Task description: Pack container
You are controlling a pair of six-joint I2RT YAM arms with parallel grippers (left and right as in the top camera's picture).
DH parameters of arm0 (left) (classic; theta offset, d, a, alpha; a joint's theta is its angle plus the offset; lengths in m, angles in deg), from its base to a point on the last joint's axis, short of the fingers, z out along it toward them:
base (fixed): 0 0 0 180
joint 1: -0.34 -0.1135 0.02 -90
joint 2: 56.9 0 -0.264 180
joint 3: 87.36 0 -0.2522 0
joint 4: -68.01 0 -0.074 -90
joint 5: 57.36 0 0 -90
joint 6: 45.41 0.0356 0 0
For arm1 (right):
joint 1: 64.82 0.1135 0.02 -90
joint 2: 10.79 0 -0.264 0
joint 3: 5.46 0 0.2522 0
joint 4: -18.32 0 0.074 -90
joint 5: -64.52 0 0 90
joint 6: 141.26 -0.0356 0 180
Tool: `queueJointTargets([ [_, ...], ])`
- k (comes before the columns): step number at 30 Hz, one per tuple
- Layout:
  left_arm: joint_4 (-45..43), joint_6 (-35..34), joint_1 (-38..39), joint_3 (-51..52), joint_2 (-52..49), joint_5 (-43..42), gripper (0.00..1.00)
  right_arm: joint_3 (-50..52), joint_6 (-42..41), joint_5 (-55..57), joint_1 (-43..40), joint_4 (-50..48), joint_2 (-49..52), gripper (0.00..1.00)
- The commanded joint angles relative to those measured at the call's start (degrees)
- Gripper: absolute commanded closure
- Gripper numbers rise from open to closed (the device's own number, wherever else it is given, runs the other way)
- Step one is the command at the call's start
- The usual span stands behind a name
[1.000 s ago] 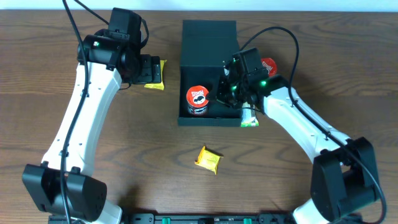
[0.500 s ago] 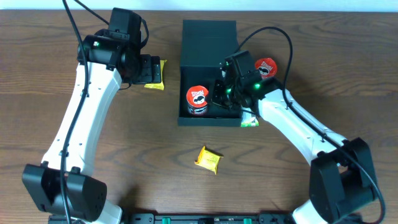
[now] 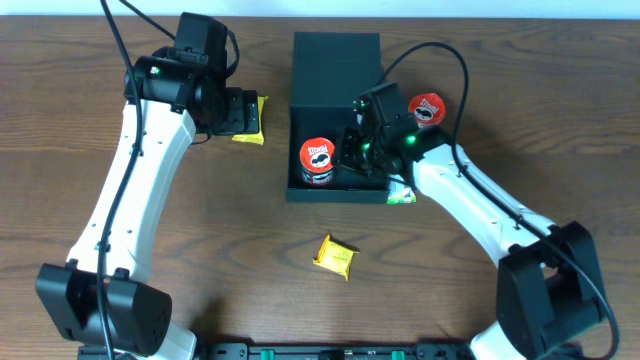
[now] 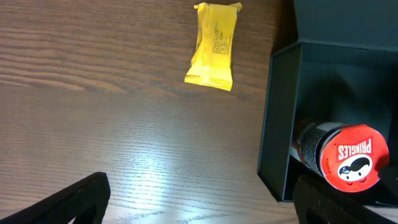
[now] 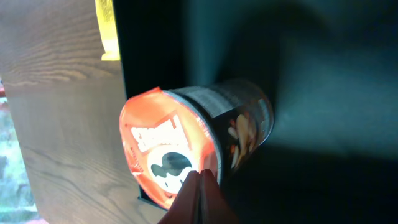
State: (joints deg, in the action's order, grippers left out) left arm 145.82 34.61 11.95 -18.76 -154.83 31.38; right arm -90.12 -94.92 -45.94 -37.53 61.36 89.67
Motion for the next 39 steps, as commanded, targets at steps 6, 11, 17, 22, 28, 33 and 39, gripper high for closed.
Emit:
queueJointTargets([
  [6,0.0,1.2,-0.4,-0.7,-0.2,0.7,0.04,-0.6,0.5,1.2,1.2,0.0,1.0,0.98],
  [11,0.0,1.2,-0.4,-0.7,-0.2,0.7,0.05,-0.6,1.1,2.5,1.3,0.1,1.4,0.98],
  [17,0.0,1.2,-0.4,-0.7,-0.2,0.7,0.05,-0.6,2.1,3.9,1.3,0.6,1.4,0.98],
  [22,0.0,1.2,-0.4,-0.7,-0.2,0.6,0.04,-0.6,2.7,5.7,1.1,1.6,1.4,0.99],
  [28,0.0,1.2,-0.4,-0.7,-0.2,0.6,0.05,-0.6,3.7,5.7,-0.2,1.9,1.4,0.98],
  [33,0.0,1.2,-0.4,-0.7,-0.2,0.6,0.05,-0.6,4.9,5.7,-1.7,2.2,1.4,0.98],
  [39,0.0,1.2,-0.4,-0.7,-0.2,0.6,0.05,-0.6,6.5,6.2,-2.6,3.4,1.4,0.98],
])
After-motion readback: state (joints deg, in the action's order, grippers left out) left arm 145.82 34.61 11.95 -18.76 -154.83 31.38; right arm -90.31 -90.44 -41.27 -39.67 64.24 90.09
